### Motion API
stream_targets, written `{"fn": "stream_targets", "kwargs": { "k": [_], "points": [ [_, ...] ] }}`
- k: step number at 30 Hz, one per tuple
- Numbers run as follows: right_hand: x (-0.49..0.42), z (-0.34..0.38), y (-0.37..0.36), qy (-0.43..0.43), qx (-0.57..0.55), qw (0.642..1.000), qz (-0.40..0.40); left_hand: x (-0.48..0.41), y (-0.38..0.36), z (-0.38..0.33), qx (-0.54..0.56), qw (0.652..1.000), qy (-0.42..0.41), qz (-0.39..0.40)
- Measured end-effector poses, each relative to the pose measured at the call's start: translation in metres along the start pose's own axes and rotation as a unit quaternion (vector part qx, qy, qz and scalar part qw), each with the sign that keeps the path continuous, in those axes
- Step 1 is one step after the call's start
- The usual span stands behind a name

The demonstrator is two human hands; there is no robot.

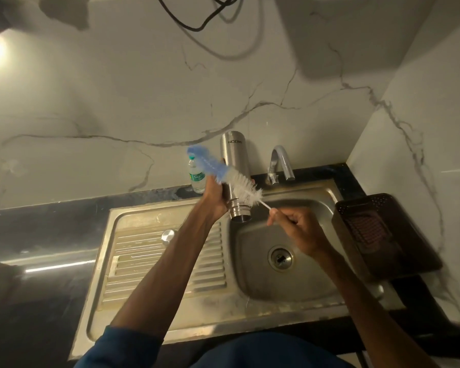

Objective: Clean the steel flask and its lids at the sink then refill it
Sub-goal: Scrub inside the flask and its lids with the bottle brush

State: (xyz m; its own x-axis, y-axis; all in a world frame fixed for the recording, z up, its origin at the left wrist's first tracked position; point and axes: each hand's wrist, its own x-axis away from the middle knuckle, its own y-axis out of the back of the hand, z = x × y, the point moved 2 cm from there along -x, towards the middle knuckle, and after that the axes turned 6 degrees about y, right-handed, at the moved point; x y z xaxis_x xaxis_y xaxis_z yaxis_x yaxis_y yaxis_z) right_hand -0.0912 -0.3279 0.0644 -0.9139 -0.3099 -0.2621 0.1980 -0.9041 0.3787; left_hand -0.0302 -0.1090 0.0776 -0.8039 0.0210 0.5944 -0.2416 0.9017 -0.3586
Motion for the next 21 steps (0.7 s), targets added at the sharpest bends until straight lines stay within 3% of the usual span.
{"fn": "stream_targets", "kwargs": {
  "k": [7,14,20,21],
  "points": [
    [0.019,-0.006,0.002,-0.005,-0.017,0.999,0.044,0.003,0.008,-0.008,0.038,0.995,0.008,-0.09],
    [-0.011,0.003,0.004,-0.007,0.034,0.999,-0.03,0.003,-0.005,-0.003,0.023,1.0,-0.011,0.017],
    [0.025,-0.006,0.001,0.02,0.014,0.998,0.052,0.027,0.016,0.009,0.018,0.998,0.007,-0.06],
    [0.026,-0.005,0.0,0.022,0.015,0.999,0.048,0.023,0.018,0.012,0.021,0.999,0.006,-0.036]
  ]
}}
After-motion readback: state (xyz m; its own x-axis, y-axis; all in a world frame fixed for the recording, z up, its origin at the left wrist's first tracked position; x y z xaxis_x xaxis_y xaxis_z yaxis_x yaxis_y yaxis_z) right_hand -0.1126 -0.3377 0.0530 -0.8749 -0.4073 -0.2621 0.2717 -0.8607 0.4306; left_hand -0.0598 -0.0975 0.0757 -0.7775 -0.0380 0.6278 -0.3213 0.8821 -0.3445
